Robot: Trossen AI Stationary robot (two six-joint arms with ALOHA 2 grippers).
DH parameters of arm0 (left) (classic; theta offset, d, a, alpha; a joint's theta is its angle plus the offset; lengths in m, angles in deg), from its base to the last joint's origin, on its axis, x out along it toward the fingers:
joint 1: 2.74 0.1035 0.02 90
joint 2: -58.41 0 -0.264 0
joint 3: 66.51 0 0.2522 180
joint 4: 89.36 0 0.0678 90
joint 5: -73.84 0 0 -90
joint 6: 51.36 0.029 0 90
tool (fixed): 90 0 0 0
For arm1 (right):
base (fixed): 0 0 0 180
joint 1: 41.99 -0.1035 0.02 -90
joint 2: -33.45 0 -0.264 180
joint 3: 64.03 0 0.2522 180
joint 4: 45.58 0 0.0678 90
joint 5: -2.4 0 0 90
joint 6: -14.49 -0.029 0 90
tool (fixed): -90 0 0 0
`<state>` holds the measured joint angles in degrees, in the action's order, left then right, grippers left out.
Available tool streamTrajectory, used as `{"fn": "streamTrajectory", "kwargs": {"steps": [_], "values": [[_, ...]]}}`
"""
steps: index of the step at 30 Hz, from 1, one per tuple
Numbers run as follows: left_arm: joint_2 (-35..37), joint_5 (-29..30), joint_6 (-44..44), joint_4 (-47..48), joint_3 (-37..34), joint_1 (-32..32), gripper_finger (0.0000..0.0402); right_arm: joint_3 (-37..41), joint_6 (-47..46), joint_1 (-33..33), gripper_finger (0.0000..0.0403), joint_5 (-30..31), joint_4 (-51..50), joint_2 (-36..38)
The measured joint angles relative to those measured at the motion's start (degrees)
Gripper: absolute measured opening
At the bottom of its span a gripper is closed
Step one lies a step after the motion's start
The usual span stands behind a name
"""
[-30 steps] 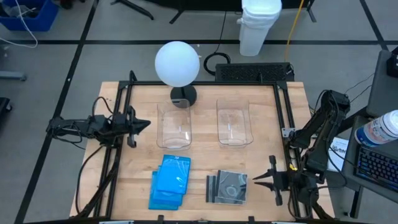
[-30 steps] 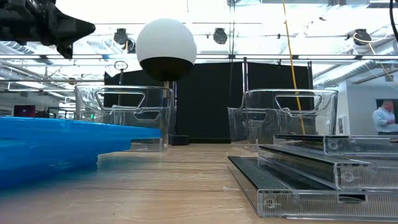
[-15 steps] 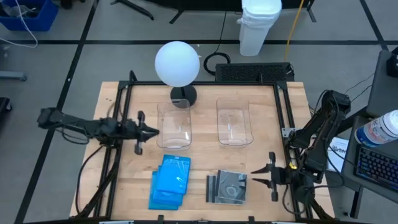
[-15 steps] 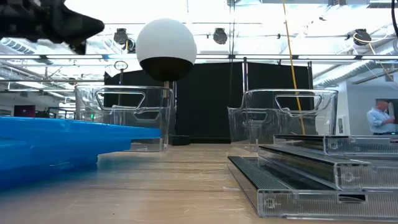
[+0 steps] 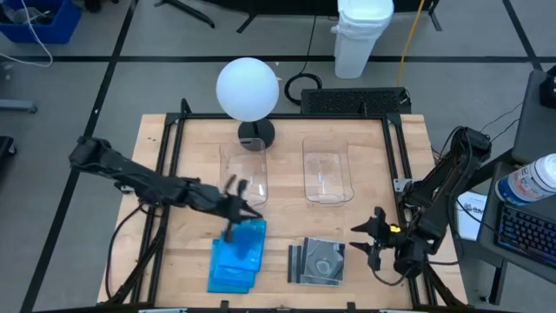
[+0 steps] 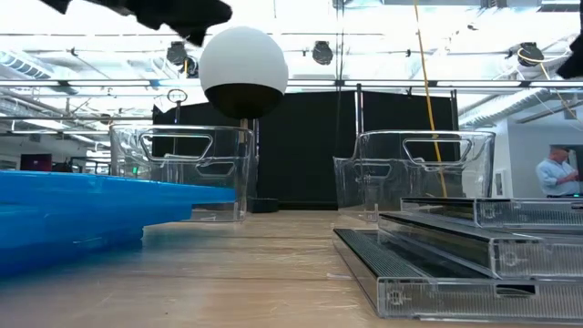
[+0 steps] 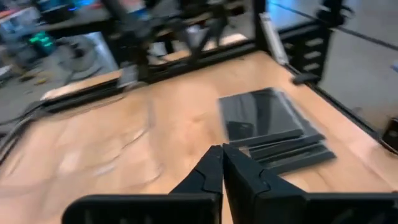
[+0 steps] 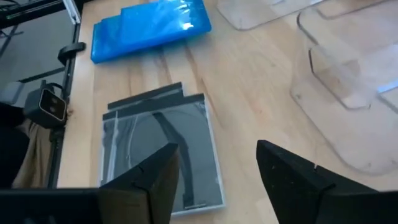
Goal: Pick & place jewel cases by type
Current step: Put the black CD case into the right transparent bin
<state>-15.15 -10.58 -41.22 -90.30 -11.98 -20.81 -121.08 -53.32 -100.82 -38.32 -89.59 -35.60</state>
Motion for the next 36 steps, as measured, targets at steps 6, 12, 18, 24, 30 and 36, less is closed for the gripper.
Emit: {"fn": "streamTrajectory", "kwargs": {"steps": [6, 12, 18, 24, 30, 36], "values": [[-11.27, -4.32, 4.75, 1.01, 6.38, -1.77, 0.002, 4.16, -8.24, 0.02, 0.0198, -0.19, 0.51, 0.0], [-19.14, -6.49, 4.94, 0.97, 12.37, -3.41, 0.0041, 8.74, -15.96, 0.0, 0.0197, -10.05, 1.95, 0.13], [-24.46, -9.17, 7.48, 1.11, 16.33, -4.6, 0.0044, 12.69, -20.85, 0.04, 0.0197, -12.35, 3.81, 0.2], [-28.07, -10.47, 10.16, -0.86, 16.9, -5.47, 0.0044, 13.53, -21.66, 0.25, 0.0196, -13.44, 4.59, 0.2], [-28.08, -10.45, 1.8, -4.97, 16.9, -6.38, 0.0044, 13.55, -22.99, 2.77, 0.0196, -13.49, 8.76, 0.22], [-28.1, -10.22, -1.83, -3.27, 18.57, -8.91, 0.0044, 13.55, -20.02, 6.25, 0.0196, -13.42, 12.63, 0.22]]}}
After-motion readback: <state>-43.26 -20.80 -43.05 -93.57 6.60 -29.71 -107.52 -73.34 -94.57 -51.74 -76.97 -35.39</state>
